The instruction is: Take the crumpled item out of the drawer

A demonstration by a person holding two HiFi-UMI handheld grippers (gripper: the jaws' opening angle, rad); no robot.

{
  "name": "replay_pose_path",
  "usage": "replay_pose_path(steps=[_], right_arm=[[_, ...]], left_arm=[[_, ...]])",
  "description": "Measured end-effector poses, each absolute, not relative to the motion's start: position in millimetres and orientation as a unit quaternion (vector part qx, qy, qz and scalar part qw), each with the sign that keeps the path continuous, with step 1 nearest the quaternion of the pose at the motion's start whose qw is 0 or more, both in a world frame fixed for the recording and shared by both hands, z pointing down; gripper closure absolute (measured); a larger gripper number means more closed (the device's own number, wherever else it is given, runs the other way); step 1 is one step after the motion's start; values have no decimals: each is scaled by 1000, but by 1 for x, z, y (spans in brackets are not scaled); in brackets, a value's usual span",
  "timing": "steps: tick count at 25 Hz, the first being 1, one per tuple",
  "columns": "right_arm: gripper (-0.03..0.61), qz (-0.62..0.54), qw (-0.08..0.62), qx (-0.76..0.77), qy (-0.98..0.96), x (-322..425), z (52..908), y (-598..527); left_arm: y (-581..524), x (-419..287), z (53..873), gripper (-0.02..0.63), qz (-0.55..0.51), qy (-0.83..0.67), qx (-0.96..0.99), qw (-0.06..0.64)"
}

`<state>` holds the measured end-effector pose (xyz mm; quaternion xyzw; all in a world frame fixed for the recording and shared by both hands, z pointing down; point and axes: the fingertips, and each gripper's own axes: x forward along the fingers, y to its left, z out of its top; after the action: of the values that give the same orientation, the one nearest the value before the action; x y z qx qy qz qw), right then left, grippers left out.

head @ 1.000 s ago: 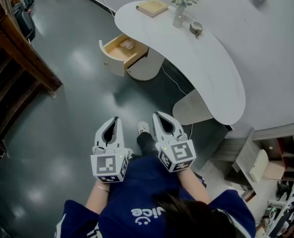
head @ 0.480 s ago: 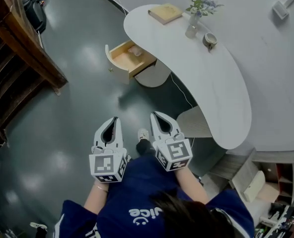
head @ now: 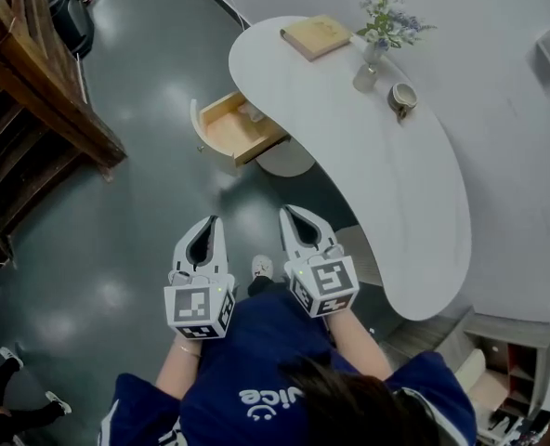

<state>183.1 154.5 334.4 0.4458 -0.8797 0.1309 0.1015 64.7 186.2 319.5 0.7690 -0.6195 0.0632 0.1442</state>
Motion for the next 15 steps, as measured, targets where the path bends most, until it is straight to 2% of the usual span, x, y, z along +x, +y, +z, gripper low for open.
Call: replay_pose_path(steps=[15], right_arm=[[571, 144, 107, 410, -894, 197, 346, 79]], left_arm=[[124, 86, 325, 609, 59, -643, 748, 153]])
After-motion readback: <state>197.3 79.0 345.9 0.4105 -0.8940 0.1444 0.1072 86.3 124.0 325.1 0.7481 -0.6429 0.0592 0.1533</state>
